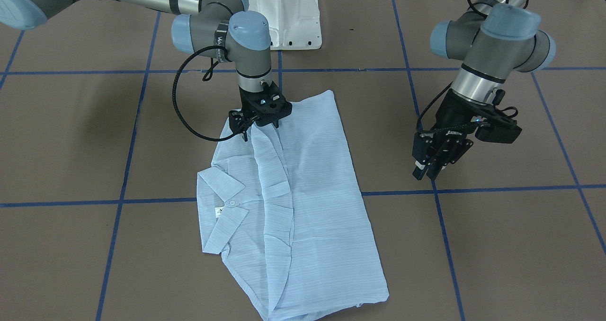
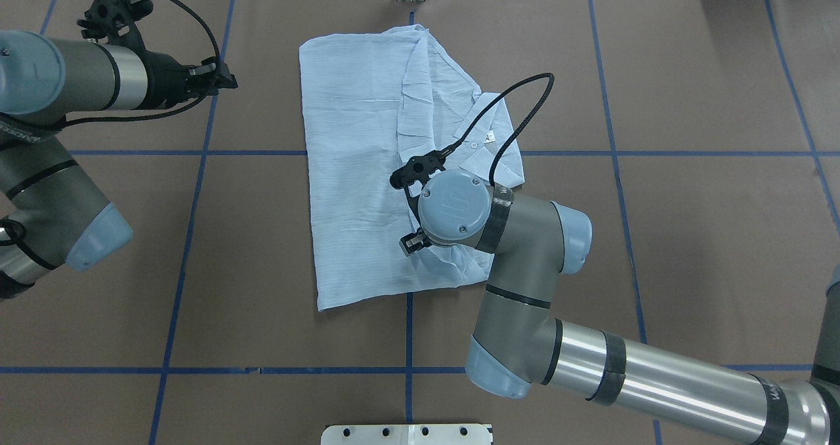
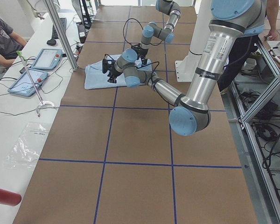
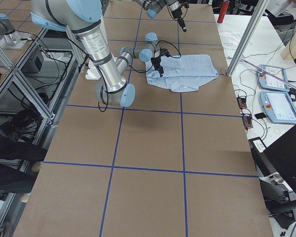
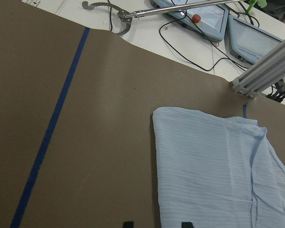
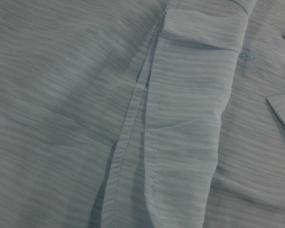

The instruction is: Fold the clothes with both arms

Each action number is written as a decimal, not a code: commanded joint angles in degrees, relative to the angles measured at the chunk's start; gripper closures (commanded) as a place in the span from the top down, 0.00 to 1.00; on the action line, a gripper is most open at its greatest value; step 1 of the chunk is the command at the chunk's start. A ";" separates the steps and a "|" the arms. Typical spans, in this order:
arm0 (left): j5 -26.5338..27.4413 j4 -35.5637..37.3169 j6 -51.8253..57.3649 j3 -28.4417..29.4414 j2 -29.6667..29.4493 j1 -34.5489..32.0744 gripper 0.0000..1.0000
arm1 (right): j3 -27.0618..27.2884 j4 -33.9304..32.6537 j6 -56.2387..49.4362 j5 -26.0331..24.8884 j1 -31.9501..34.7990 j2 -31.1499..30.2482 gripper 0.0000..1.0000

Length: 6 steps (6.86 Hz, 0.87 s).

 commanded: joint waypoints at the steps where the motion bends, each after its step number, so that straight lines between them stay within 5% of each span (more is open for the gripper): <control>1: 0.00 0.00 -0.05 0.03 -0.16 0.00 0.45 | 0.49 -0.17 -1.02 0.02 0.15 -1.81 1.00; 6: 0.00 0.09 -0.83 -0.75 -0.95 0.00 0.45 | 13.56 -0.35 -7.35 0.99 4.54 -17.34 1.00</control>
